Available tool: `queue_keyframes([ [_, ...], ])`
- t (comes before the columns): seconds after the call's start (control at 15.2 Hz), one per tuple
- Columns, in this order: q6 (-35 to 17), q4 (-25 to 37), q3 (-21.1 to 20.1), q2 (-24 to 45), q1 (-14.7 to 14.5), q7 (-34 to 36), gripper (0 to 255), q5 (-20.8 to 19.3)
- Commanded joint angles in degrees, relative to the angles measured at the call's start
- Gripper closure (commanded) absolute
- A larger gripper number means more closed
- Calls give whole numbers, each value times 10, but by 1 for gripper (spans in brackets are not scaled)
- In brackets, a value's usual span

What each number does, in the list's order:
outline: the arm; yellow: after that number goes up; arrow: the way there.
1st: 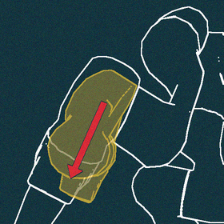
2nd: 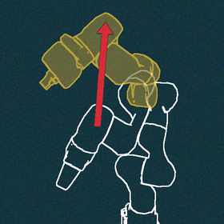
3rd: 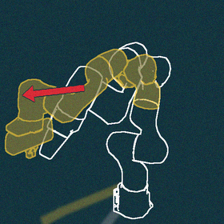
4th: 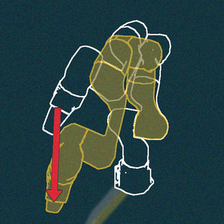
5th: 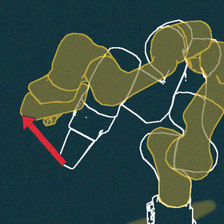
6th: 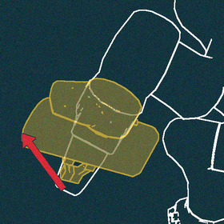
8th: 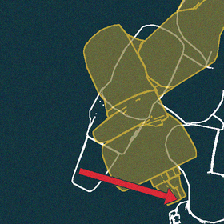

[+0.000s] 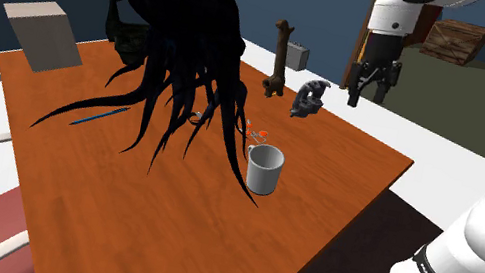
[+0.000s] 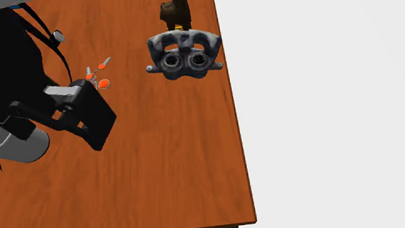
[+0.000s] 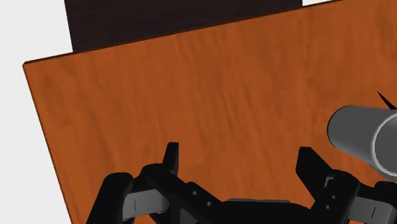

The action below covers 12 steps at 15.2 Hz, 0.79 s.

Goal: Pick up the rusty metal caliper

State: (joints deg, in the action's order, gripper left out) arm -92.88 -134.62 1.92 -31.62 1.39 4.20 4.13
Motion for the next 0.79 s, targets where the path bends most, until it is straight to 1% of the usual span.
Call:
queue_keyframes([
  [0.0,-36,14,0,40,8,28,0,8],
  [0.33,-100,68,2,135,26,94,0,26],
  [0.73,-160,146,13,243,46,166,0,44],
])
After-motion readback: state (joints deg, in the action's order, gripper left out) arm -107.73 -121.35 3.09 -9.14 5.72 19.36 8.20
